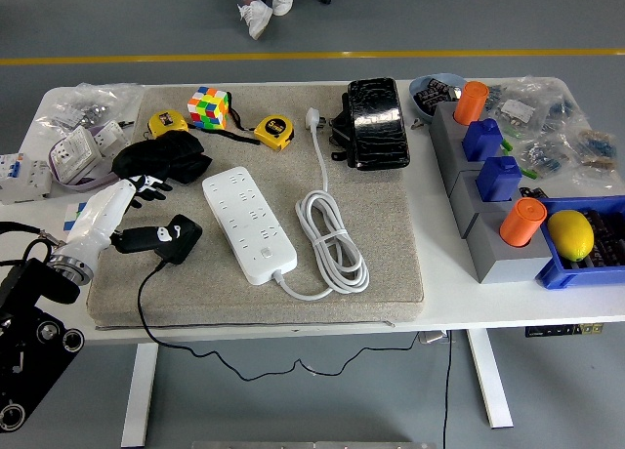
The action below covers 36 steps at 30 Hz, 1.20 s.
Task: Put the plug near the board,insert it into the board,press the button,pull the plug out
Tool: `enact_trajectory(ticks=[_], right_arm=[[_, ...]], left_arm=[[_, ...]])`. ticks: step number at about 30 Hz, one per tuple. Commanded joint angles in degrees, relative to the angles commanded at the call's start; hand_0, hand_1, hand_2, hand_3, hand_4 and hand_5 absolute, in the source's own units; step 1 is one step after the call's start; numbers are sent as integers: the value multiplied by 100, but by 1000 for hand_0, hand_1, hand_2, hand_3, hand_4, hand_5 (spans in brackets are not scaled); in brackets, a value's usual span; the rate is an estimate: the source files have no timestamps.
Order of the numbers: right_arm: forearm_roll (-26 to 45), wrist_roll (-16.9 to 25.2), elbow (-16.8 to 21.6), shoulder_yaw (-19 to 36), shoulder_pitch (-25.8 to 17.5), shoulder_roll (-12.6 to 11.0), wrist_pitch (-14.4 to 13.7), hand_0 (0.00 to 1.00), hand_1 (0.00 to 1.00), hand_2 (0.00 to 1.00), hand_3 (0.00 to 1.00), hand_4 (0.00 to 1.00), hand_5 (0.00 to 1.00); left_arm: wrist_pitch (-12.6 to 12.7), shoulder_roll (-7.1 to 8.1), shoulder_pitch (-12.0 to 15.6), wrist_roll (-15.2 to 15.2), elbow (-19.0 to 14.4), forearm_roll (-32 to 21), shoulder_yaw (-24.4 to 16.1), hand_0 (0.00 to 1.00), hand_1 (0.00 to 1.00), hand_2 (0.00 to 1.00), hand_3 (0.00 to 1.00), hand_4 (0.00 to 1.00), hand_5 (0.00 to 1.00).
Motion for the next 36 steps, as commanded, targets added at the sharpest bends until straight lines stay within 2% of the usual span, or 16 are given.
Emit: enact_trajectory(ticks=[5,6,11,12,17,18,23,24,29,30,35,36], right_arm=[[-12,1,6,8,3,-1,-2,552,642,597,519,883,423],[-12,1,5,7,3,-1,-2,552,642,597,519,884,423],[-15,3,7,9,7,-6,-5,552,642,597,519,884,423],[-17,2,8,8,11,-8,-4,550,642,596,519,884,422],[-16,3,7,23,18,-10,-7,550,642,596,519,884,422],[-13,2,6,22,19,-11,-6,552,641,596,519,884,422],[-8,2,5,14,20,-11,-5,552,641,596,519,884,422],[-8,2,5,13,21,-12,-5,552,641,596,519,883,423],[-13,9,12,16,26,-19,-10,552,641,596,519,883,423],[-15,12,12,15,27,-20,-13,550,641,596,519,884,423],[-4,11,5,9,24,-19,-13,550,641,596,519,884,423],[-5,10,5,10,26,-20,-13,552,641,595,519,883,423]], left_arm=[[89,-37,7,201,68,153,138,730,793,815,845,998,643],[95,-46,4,247,90,196,171,702,756,761,827,998,659],[93,-120,-25,581,247,392,284,702,756,761,827,998,659],[96,-128,-34,634,261,426,294,588,641,642,773,998,645],[183,-148,-95,834,277,582,396,588,641,642,773,998,645],[209,-159,-110,852,287,603,407,478,505,543,711,998,591],[241,-218,-182,1004,368,663,464,478,505,543,711,998,591],[235,-228,-193,1039,383,684,474,330,390,465,670,998,482],[240,-275,-232,1213,458,775,523,330,390,465,670,998,482],[268,-279,-234,1210,459,762,523,287,340,426,578,998,351],[315,-280,-274,1231,467,744,561,287,340,426,578,998,351],[320,-281,-285,1246,476,772,575,208,315,415,537,929,258]])
